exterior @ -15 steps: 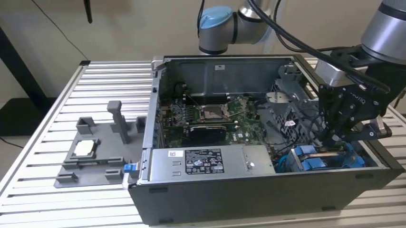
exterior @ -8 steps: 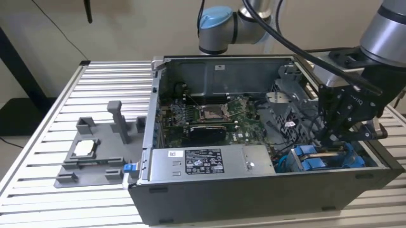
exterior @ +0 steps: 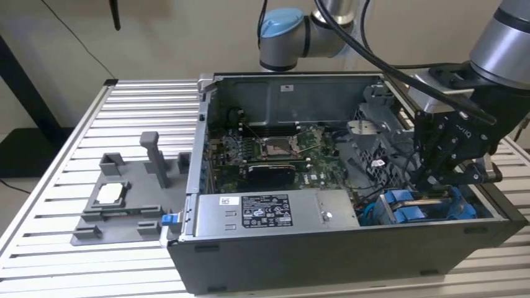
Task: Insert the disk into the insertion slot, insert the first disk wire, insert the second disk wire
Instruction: 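Insert the second disk wire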
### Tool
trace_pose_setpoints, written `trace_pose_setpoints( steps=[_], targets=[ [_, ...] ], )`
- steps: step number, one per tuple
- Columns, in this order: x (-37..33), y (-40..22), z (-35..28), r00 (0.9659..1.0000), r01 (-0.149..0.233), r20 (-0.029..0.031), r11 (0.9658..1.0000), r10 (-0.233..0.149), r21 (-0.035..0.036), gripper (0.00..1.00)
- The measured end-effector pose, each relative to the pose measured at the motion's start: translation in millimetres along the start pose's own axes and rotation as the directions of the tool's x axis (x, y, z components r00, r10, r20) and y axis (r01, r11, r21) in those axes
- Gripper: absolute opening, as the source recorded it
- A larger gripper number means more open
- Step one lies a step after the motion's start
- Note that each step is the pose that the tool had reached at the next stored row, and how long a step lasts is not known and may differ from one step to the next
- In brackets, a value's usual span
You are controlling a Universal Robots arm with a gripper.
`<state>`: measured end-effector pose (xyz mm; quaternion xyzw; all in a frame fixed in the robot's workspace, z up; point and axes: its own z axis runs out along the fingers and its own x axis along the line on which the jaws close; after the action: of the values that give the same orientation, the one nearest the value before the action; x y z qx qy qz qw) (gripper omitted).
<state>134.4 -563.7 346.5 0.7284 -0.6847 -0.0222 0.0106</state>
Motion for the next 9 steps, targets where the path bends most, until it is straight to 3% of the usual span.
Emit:
trace_pose_setpoints(
  steps=[3,5,9],
  targets=[
    [0.7,-2.6,0.3,1.0,0.0,0.0088,0.9997,0.0,-0.0233,0.16],
    [1.5,-4.9,0.6,0.9999,0.0,0.0127,0.9996,0.0,-0.028,0.16],
    [3.2,-7.9,2.1,0.9999,0.0,0.0149,0.9993,0.0,-0.0365,0.16]
  ],
)
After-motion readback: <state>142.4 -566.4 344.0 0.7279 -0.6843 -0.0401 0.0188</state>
